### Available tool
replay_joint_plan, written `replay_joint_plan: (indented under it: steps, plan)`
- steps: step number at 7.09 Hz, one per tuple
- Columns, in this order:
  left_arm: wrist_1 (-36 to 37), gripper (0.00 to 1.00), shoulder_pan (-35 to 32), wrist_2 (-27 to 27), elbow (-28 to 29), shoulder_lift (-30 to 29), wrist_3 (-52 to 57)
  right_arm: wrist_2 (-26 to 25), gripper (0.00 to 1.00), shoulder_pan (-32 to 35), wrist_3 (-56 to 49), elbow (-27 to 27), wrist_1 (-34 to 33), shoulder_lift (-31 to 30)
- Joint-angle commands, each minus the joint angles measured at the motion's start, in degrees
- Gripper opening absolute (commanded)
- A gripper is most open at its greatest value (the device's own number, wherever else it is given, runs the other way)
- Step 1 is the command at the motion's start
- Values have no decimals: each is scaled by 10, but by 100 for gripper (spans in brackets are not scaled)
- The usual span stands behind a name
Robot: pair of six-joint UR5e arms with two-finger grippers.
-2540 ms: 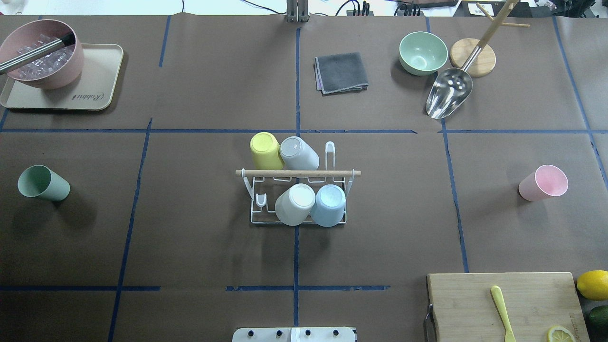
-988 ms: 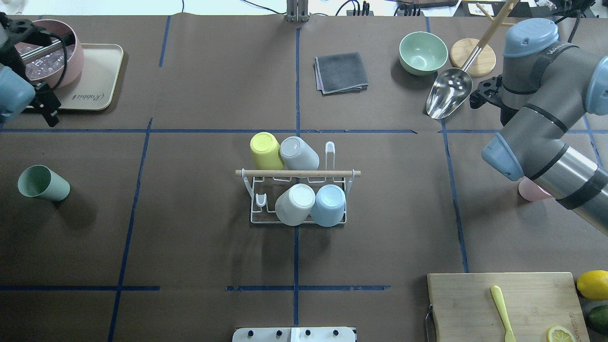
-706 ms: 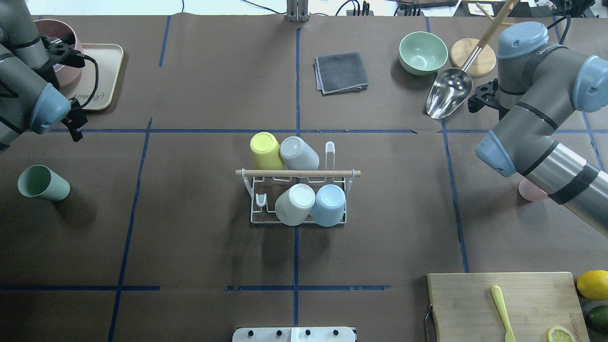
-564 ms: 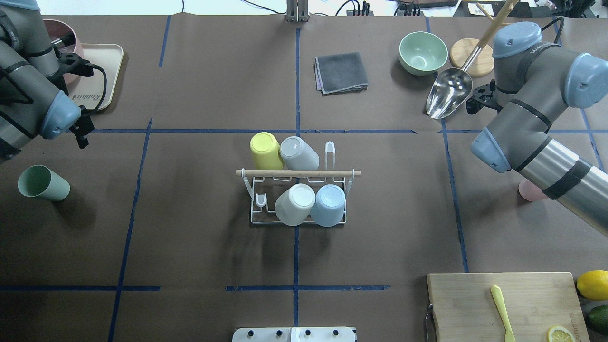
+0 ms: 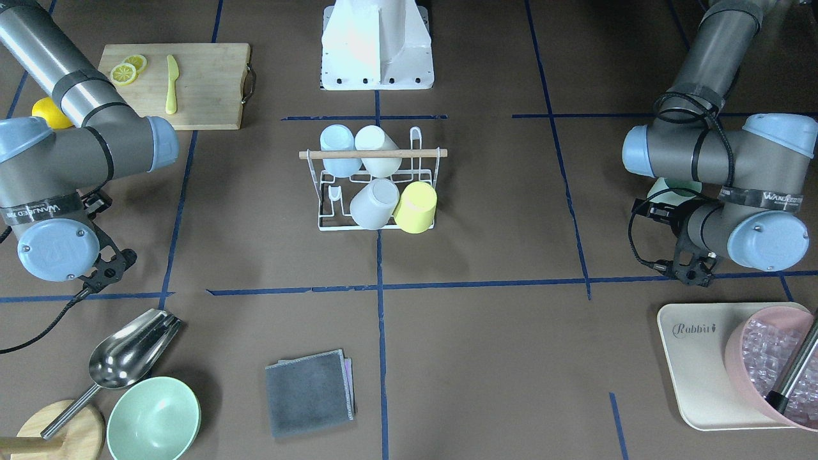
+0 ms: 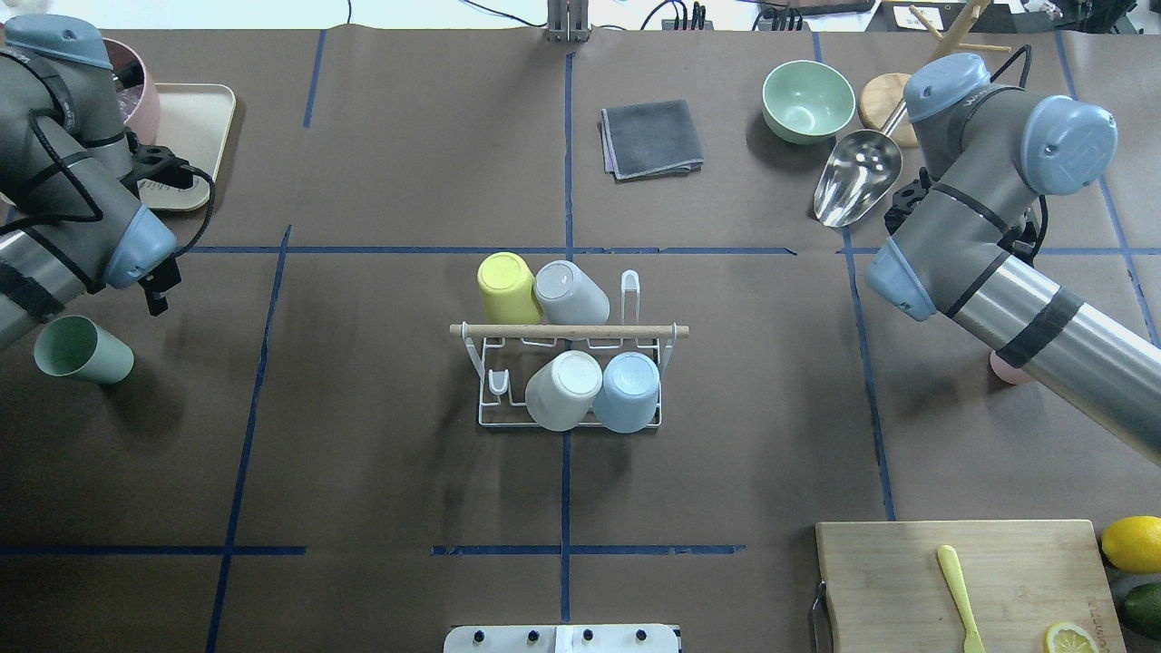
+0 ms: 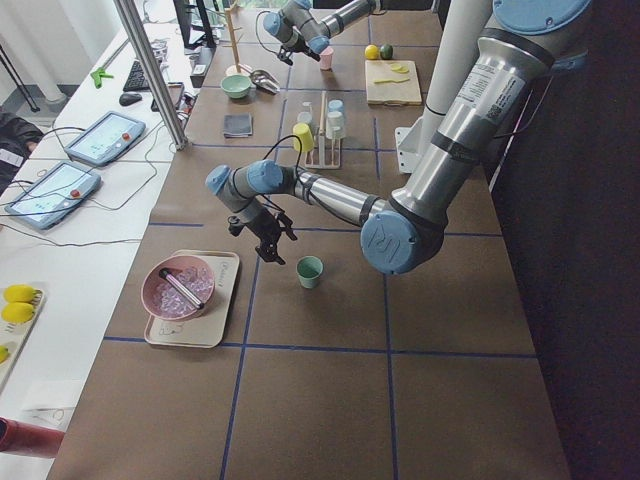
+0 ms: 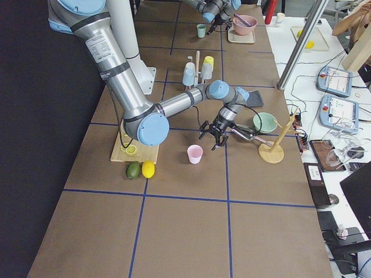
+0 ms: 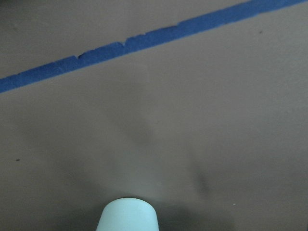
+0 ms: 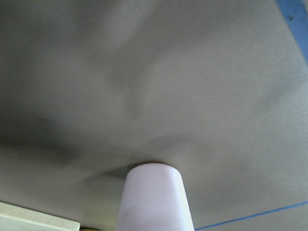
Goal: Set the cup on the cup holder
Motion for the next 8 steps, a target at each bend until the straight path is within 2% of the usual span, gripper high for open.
replay_joint_plan:
  steps: [1,5,6,8]
  plan:
    - [1,100,-1,6,38,1,31,-18,100,-8,-15,-8,-22,1]
    - [23,100,-2,-2,66,2,51,-35,100,-41,-5,-39,-23,-1]
    - [39,100,-2,-3,66,3,52,-60,100,-42,-5,-49,-23,1]
    - [75,100,-1,-17,66,3,52,-62,100,-58,-3,-54,-30,1]
